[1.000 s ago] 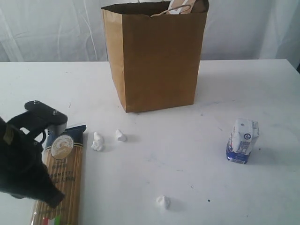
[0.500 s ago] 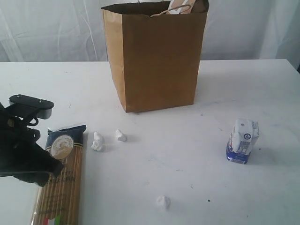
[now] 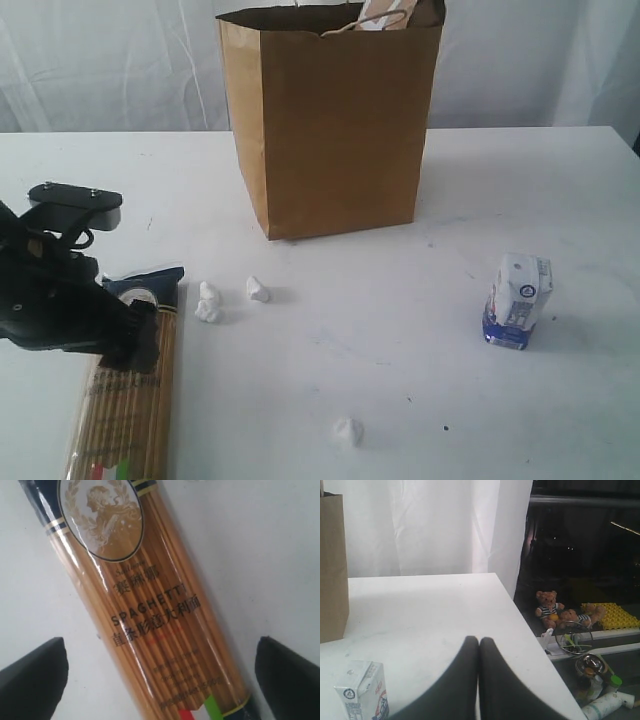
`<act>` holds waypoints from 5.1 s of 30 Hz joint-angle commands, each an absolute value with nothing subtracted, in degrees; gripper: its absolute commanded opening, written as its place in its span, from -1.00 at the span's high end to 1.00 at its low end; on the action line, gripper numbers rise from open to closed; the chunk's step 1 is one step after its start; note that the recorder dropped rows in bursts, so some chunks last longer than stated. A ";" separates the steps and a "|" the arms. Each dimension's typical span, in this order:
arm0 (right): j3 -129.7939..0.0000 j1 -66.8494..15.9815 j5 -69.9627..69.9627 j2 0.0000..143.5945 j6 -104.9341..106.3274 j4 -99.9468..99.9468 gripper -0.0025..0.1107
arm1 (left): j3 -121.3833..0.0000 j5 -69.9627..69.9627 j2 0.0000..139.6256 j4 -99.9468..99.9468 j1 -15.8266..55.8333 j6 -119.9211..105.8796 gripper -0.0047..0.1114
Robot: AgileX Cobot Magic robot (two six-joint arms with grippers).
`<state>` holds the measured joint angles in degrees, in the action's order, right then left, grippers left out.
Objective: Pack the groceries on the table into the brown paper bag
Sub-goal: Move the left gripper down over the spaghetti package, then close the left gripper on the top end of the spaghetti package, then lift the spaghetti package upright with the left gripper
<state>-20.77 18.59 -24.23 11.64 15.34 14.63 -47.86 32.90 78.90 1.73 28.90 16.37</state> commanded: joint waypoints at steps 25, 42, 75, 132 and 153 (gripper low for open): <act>-20.54 18.25 -24.46 11.48 15.07 14.92 0.96 | -48.13 20.70 94.25 15.22 28.71 41.69 -0.89; -20.54 18.25 -24.46 11.48 15.07 14.92 0.96 | -48.13 17.31 96.24 15.47 28.71 41.80 -0.89; -20.54 18.25 -24.46 11.48 15.07 14.92 0.96 | -48.13 20.56 94.83 18.11 28.71 40.21 0.92; -20.54 18.25 -24.43 11.48 15.07 15.00 0.96 | -60.69 52.70 78.36 -47.97 -9.07 -36.63 0.92; -20.54 18.25 -24.66 11.59 15.07 15.00 0.96 | -63.92 52.76 82.98 -69.00 -17.05 -48.92 0.92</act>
